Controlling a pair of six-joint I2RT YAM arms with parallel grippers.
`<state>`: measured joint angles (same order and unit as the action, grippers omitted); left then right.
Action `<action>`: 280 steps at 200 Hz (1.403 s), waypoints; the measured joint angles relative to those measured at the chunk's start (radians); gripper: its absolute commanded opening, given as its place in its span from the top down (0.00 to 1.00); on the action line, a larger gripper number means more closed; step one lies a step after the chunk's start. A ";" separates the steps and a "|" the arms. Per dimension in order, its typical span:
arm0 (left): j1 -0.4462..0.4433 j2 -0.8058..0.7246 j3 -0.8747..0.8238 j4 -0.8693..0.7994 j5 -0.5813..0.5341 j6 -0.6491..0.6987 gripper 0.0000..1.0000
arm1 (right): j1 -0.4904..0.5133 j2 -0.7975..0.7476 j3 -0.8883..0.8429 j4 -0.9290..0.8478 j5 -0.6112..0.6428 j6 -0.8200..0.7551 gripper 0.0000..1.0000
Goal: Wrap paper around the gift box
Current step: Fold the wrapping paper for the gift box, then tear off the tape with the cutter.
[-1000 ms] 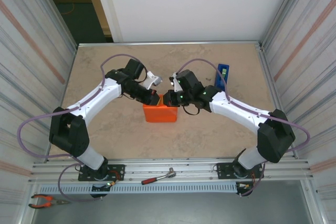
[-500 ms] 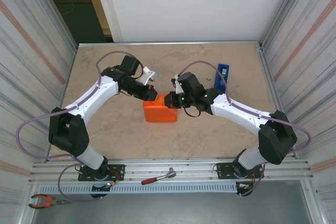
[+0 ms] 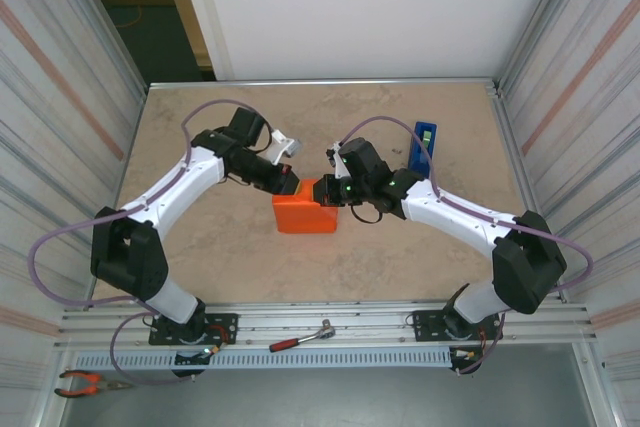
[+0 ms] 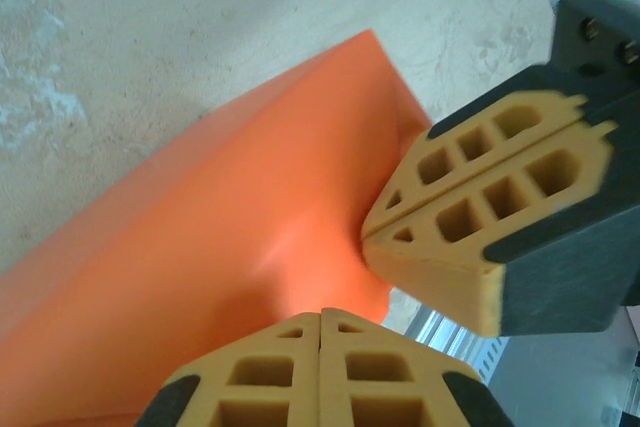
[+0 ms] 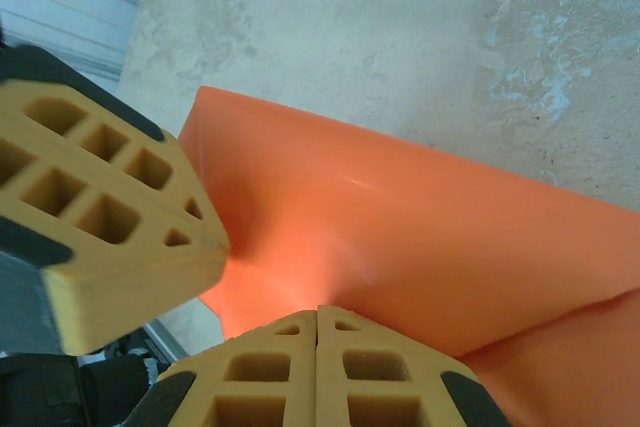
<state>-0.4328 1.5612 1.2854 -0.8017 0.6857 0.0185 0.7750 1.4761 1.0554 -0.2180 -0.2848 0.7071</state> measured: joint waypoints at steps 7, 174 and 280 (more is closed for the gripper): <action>0.000 0.000 -0.009 -0.001 -0.003 0.000 1.00 | 0.000 0.000 0.000 0.000 0.000 0.000 1.00; -0.008 -0.055 -0.088 0.075 -0.042 0.005 1.00 | -0.601 -0.235 -0.007 -0.080 0.100 0.023 0.26; -0.008 -0.060 -0.101 0.101 -0.043 0.005 1.00 | -0.926 0.101 -0.096 0.083 -0.178 0.052 0.49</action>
<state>-0.4404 1.5013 1.1843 -0.7010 0.6426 0.0235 -0.1509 1.5772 0.9592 -0.1352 -0.4629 0.7589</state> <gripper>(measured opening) 0.051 0.533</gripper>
